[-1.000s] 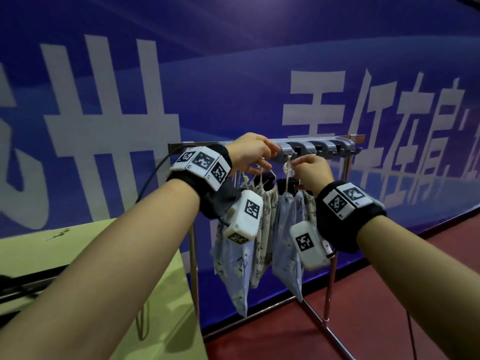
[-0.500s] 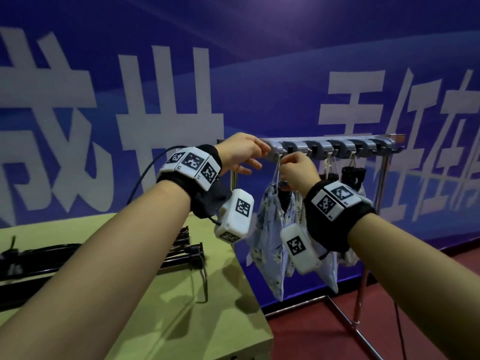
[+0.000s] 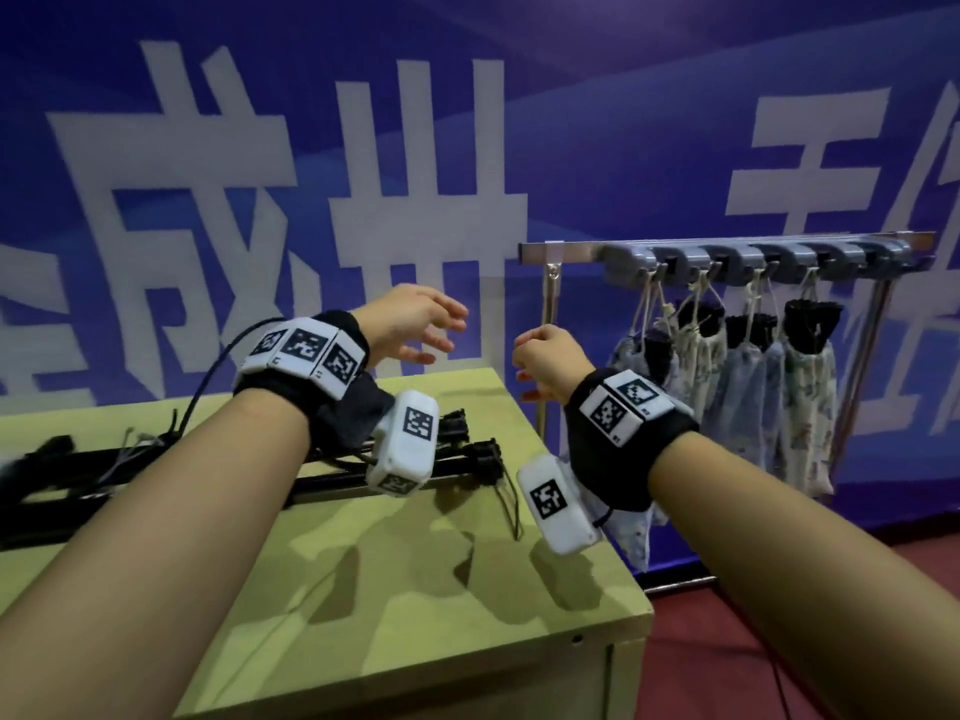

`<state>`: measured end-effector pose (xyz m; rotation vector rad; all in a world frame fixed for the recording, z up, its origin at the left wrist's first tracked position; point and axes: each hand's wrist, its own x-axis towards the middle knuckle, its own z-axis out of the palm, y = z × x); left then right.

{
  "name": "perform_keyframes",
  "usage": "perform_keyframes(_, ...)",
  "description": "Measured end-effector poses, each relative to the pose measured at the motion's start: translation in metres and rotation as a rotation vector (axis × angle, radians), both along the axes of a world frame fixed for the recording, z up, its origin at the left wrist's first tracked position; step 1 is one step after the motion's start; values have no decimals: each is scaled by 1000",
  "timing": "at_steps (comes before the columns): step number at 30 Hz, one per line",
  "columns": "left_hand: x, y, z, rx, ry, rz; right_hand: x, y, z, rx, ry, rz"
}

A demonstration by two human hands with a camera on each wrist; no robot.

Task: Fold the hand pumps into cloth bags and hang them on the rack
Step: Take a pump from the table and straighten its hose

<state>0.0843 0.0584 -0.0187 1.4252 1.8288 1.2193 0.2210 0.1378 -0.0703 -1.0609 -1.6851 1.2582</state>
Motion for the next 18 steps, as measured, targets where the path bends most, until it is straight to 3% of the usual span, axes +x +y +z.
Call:
perform_keyframes(6,-49,-33,-42,-81,-9,195,-42,-9,-33,-136,81,-19)
perform_keyframes(13,-92,-46,-103,54,-9,480,-76,-3,-64,-13,36,-213)
perform_keyframes(18,-109,-40,-132,29,69,463,-78,13,-77,-1,-32,-223)
